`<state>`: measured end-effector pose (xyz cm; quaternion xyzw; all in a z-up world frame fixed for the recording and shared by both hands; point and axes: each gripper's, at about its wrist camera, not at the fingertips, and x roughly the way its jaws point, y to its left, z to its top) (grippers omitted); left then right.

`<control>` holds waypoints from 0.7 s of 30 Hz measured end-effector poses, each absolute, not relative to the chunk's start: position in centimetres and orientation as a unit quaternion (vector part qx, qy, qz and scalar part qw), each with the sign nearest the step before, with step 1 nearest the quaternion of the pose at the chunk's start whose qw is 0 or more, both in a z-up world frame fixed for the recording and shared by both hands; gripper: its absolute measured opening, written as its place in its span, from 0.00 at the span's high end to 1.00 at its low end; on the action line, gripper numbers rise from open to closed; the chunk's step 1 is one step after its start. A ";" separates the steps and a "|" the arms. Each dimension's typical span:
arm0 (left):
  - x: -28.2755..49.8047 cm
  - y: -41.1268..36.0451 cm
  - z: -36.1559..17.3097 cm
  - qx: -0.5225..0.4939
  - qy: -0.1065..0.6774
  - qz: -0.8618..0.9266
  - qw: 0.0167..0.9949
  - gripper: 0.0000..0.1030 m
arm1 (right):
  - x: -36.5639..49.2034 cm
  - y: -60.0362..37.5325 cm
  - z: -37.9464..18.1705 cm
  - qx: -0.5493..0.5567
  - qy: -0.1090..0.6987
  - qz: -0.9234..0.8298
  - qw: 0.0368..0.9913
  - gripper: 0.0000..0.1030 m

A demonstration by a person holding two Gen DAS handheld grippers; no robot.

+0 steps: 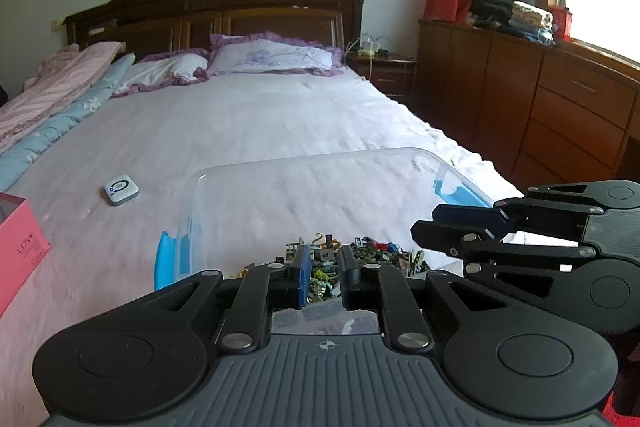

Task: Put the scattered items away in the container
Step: 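Open both grippers over the clear bin to drop the pieces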

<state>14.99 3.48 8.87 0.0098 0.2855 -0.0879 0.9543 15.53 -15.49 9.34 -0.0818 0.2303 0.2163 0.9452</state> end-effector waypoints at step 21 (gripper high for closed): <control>8.1 4.7 5.1 0.014 0.347 -0.064 0.936 0.48 | 7.6 -17.9 4.3 -0.082 0.309 0.205 0.925 0.58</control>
